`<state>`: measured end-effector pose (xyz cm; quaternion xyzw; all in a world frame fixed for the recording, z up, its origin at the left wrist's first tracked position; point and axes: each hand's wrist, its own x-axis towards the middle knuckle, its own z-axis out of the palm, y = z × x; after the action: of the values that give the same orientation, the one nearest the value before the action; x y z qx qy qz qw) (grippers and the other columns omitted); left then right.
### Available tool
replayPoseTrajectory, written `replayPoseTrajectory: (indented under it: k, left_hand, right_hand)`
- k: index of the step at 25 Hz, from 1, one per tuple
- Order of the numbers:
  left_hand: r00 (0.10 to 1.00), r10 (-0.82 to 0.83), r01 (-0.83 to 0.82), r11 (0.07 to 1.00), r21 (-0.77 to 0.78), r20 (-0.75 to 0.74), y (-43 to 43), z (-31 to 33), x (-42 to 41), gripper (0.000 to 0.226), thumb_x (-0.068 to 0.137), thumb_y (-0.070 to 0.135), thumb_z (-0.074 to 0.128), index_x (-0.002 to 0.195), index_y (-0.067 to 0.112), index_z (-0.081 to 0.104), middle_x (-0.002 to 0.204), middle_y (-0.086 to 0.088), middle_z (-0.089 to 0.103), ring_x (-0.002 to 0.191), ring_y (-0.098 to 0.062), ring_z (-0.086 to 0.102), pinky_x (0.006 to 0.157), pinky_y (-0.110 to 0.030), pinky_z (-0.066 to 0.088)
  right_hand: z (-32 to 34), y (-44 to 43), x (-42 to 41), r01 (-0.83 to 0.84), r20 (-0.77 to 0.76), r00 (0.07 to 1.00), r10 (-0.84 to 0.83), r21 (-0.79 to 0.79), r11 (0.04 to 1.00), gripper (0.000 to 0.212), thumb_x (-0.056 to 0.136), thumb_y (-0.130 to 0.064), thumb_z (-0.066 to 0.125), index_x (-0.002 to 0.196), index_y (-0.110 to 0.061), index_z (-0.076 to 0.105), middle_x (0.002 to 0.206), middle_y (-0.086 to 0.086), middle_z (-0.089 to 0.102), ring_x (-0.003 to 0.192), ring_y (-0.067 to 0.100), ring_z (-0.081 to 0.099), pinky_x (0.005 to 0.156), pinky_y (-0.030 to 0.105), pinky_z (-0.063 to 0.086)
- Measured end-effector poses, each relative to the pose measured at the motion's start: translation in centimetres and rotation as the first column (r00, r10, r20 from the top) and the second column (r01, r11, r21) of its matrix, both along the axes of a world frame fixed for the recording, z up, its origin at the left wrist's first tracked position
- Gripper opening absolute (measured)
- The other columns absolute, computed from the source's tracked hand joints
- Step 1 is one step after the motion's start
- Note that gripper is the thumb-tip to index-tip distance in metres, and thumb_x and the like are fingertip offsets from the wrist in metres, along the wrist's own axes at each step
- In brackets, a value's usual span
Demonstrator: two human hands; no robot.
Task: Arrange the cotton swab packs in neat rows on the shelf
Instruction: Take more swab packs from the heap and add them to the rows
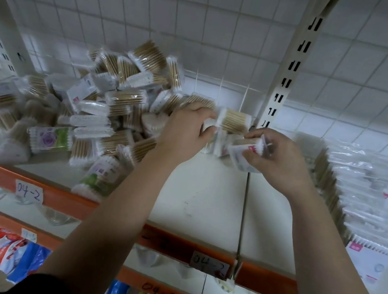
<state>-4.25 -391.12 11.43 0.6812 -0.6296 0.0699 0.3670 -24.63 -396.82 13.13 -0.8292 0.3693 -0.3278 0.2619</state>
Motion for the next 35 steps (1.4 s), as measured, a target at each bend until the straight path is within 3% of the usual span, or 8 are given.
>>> replayPoseTrajectory:
  k: [6,11,14,20,25,29,31,35]
  left_hand:
    - [0.992,-0.066,0.053,0.992,0.116,0.111,-3.1,1.0,-1.2,0.041,0.091,0.028,0.061,0.128,0.011,0.058,0.130,-0.008,0.058,0.118,-0.027,0.053,0.100,-0.037,0.041]
    - [0.982,-0.038,-0.003,0.977,0.215,0.187,-4.2,0.3,-1.7,0.057,0.082,0.037,0.069,0.133,0.018,0.053,0.130,-0.003,0.054,0.119,-0.026,0.049,0.102,-0.035,0.030]
    - [0.980,0.008,-0.045,0.982,0.184,0.198,-4.4,0.1,-2.0,0.051,0.080,0.032,0.071,0.128,0.022,0.056,0.122,0.000,0.053,0.115,-0.024,0.048,0.099,-0.034,0.027]
    - [0.998,-0.058,0.059,0.998,-0.031,0.039,-4.3,0.1,-1.7,0.027,0.087,0.030,0.058,0.106,0.012,0.065,0.101,-0.007,0.061,0.092,-0.029,0.058,0.082,-0.044,0.047]
    - [0.989,-0.118,0.101,0.979,-0.175,-0.088,-3.5,1.1,-2.0,0.030,0.093,0.031,0.047,0.104,0.008,0.062,0.094,-0.007,0.064,0.084,-0.024,0.057,0.074,-0.036,0.044]
    - [0.950,-0.190,0.155,0.976,-0.153,-0.249,-2.9,1.2,-2.8,0.030,0.093,0.033,0.052,0.110,0.010,0.062,0.096,-0.002,0.068,0.084,-0.016,0.061,0.071,-0.033,0.047]
    - [0.907,-0.199,0.164,0.979,-0.124,-0.372,-2.6,1.1,-3.2,0.033,0.088,0.035,0.058,0.114,0.014,0.061,0.097,-0.002,0.068,0.087,-0.017,0.064,0.073,-0.031,0.050]
    - [0.839,-0.186,0.179,0.982,-0.063,-0.512,-1.9,1.6,-4.0,0.036,0.076,0.015,0.078,0.108,0.022,0.062,0.091,0.008,0.063,0.083,-0.003,0.060,0.071,-0.014,0.046]
  right_hand:
    - [-0.9,-0.1,-2.0,0.085,-0.122,0.990,-0.074,0.087,0.993,0.040,0.072,-0.025,0.080,0.100,-0.027,0.053,0.071,-0.009,0.051,0.058,0.003,0.045,0.043,0.011,0.032]
    - [-1.8,0.0,-2.4,0.106,-0.089,0.991,-0.098,0.093,0.990,0.035,0.070,-0.024,0.081,0.091,-0.027,0.054,0.072,-0.008,0.056,0.060,0.005,0.048,0.047,0.012,0.035]
    - [-2.0,0.1,-2.4,0.106,-0.109,0.989,-0.095,0.097,0.990,0.033,0.071,-0.026,0.080,0.093,-0.028,0.055,0.070,-0.007,0.055,0.058,0.006,0.046,0.050,0.015,0.036]
    - [-2.0,0.3,-2.6,0.106,-0.134,0.987,-0.089,0.126,0.986,0.034,0.074,-0.027,0.079,0.100,-0.021,0.059,0.070,-0.011,0.054,0.059,0.006,0.047,0.050,0.012,0.036]
    - [-1.9,0.3,-2.6,0.113,-0.143,0.986,-0.090,0.165,0.980,0.033,0.073,-0.029,0.080,0.098,-0.024,0.058,0.075,-0.005,0.059,0.057,0.013,0.051,0.052,0.021,0.041]
    - [-1.1,0.6,-2.9,0.107,-0.141,0.986,-0.085,0.159,0.982,0.033,0.073,-0.029,0.080,0.097,-0.025,0.058,0.075,-0.004,0.060,0.054,0.013,0.054,0.049,0.018,0.040]
    - [-0.6,0.8,-3.3,0.105,-0.131,0.988,-0.087,0.133,0.986,0.035,0.072,-0.030,0.081,0.099,-0.023,0.059,0.078,0.000,0.062,0.059,0.020,0.057,0.052,0.026,0.044]
    - [0.7,1.0,-4.7,0.125,-0.100,0.988,-0.116,0.091,0.988,0.035,0.071,-0.031,0.081,0.096,-0.030,0.057,0.079,-0.004,0.062,0.059,0.018,0.057,0.056,0.031,0.047]
